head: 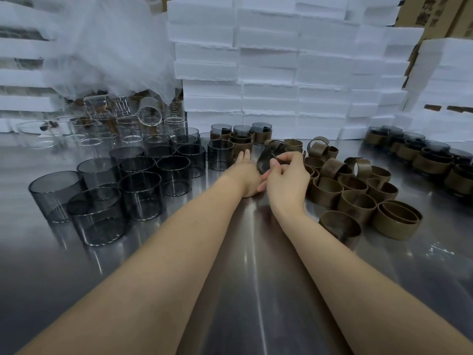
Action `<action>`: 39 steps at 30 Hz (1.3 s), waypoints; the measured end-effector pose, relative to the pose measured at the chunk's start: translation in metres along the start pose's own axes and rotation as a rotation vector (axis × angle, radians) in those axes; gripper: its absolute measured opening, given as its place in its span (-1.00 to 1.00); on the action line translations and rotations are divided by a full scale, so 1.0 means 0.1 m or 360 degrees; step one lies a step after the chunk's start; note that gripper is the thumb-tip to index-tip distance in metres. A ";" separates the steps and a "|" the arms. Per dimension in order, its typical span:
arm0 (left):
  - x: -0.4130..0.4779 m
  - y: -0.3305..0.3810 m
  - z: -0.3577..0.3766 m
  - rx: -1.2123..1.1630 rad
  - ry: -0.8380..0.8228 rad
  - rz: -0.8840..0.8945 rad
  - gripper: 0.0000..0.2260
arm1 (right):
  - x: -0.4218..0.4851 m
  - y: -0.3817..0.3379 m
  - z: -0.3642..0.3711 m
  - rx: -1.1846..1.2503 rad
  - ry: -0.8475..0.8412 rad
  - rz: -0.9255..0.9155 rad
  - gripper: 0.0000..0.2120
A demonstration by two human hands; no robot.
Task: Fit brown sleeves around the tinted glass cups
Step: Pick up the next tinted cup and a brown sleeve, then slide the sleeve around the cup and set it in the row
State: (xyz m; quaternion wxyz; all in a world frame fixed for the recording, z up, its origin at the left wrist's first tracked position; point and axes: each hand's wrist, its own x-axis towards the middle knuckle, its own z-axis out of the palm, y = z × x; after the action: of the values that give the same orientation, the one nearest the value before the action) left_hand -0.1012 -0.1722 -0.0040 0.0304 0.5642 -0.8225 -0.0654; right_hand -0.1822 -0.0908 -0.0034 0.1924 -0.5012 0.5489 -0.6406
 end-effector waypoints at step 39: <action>-1.64 -0.35 -0.10 -0.2821 0.0596 -0.0110 -0.65 | -0.35 -0.12 0.02 -0.0288 -0.0971 -0.0646 -0.21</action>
State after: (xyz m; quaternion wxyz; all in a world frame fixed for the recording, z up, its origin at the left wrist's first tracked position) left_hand -0.0085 -0.0319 0.0045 0.5849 0.3597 -0.4349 -0.5825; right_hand -0.1621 -0.0602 -0.0079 0.1710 -0.7825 0.4103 -0.4360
